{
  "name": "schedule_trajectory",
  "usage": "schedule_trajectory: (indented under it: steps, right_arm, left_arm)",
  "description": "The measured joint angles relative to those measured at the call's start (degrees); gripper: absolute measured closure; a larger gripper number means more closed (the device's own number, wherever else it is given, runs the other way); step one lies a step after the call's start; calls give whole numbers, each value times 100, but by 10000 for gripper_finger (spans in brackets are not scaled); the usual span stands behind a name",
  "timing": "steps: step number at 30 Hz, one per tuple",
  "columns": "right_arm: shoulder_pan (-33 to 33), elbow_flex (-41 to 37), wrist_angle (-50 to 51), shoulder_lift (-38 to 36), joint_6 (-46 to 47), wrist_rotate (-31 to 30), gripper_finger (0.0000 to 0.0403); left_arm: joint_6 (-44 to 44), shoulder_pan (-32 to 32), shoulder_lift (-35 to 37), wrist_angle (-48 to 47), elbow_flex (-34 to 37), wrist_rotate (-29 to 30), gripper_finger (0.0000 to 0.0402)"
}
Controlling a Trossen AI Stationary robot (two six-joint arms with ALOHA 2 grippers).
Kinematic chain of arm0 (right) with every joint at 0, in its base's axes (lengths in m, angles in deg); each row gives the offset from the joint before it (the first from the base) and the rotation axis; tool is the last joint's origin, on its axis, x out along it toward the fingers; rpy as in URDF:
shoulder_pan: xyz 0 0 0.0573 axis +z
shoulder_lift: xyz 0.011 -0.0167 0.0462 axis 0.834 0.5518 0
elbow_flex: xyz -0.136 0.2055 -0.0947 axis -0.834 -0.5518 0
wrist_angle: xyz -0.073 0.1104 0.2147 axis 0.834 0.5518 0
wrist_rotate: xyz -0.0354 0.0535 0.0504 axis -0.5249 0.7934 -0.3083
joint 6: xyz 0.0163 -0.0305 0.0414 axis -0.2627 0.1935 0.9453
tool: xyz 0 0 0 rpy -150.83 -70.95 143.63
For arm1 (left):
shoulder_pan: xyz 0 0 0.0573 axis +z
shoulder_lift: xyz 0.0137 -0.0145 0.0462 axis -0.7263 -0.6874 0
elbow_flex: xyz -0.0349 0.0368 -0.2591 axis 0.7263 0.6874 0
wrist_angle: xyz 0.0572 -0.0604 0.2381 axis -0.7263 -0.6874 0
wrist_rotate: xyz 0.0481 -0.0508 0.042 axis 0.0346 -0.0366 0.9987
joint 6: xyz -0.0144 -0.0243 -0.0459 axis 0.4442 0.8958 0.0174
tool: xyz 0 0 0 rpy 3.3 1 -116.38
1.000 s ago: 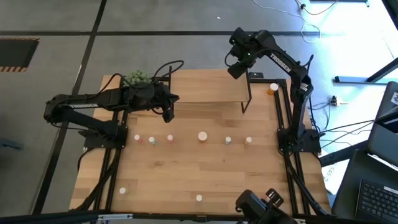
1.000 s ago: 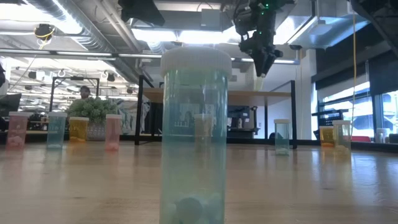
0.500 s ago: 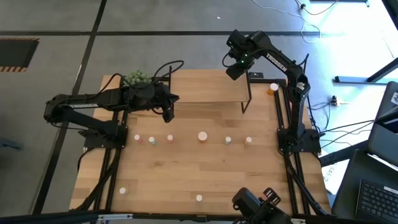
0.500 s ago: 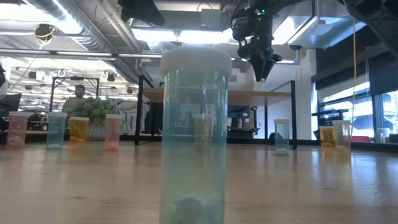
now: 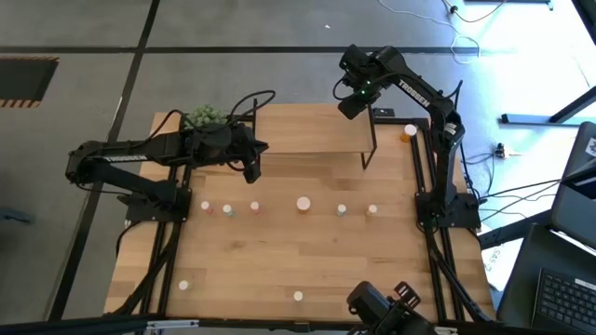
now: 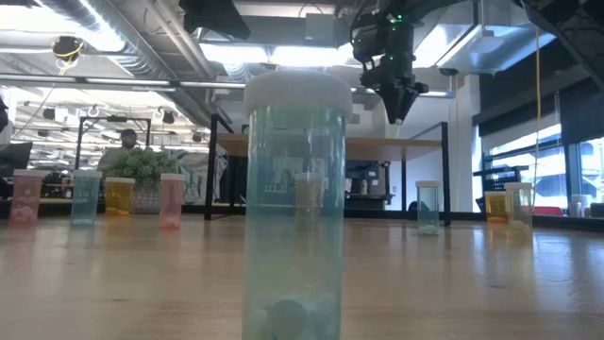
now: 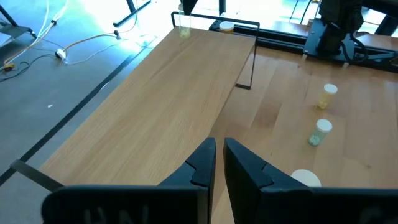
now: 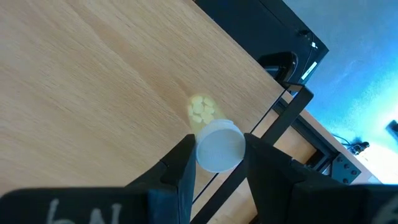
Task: Pick and place medicine bottles onto shelf by color
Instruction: Put the right yellow medicine bottle on the shelf
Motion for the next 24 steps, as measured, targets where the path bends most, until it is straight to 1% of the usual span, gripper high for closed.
schedule_trajectory:
  steps: [18,22,24]
  right_arm:
    - [2,0,41,1,22,-137,279]
    - [2,-2,30,20,15,70,279]
    - [2,-2,30,20,17,79,279]
  left_arm:
    - [0,0,0,-2,0,-1,374]
    - [0,0,0,-2,0,-2,374]
    - [0,-2,0,-2,0,1,374]
